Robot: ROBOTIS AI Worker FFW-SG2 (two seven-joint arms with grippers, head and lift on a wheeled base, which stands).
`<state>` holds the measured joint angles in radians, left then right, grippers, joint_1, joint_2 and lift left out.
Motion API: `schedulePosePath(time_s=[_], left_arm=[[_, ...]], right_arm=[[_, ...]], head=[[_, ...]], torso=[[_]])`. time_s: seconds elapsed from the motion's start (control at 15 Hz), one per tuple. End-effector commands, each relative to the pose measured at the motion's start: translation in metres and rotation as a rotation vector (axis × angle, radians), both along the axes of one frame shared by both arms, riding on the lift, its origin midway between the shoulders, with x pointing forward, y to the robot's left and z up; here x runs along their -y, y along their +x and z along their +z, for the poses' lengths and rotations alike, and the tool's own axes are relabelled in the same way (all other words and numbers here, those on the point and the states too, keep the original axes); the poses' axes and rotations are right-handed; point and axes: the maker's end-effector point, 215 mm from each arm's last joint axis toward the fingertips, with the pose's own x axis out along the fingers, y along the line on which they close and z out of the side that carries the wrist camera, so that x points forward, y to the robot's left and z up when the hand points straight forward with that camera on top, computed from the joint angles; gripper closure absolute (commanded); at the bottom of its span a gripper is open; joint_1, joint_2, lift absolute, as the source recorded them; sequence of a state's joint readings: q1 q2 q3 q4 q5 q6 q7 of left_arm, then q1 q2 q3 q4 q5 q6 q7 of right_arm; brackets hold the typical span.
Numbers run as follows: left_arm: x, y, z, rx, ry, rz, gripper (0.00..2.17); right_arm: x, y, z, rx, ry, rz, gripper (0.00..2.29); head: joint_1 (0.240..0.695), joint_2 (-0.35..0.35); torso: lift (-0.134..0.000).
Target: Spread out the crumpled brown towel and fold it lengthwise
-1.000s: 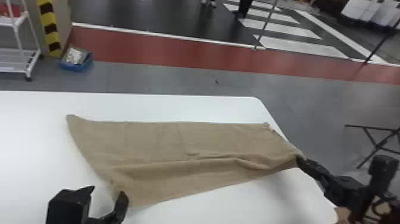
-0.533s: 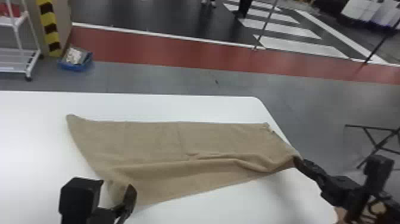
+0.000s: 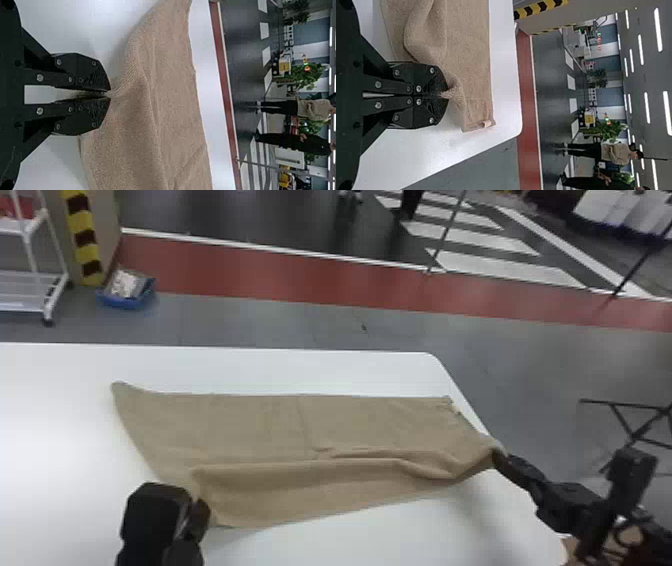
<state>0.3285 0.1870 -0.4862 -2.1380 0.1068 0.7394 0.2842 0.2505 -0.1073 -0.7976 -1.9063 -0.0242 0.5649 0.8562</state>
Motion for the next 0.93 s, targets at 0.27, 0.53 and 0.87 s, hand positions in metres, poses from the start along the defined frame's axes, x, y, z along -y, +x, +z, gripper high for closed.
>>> schedulePosePath(time_s=[0.27, 0.53, 0.87], left_arm=[[0.042, 0.035, 0.066, 0.058, 0.038, -0.049, 1.71], [0.117, 0.048, 0.077, 0.046, 0.075, -0.137, 1.7], [0.173, 0.029, -0.009, -0.033, 0.173, -0.325, 0.98]], right_arm=[[-0.049, 0.006, -0.018, -0.021, -0.002, 0.083, 1.45], [-0.083, 0.01, -0.024, -0.032, 0.003, 0.129, 1.45], [-0.104, 0.004, -0.032, -0.042, 0.021, 0.151, 1.45]], head=[[0.695, -0.35], [0.695, -0.35], [0.695, -0.35]], torso=[[-0.125], [-0.125], [-0.125]])
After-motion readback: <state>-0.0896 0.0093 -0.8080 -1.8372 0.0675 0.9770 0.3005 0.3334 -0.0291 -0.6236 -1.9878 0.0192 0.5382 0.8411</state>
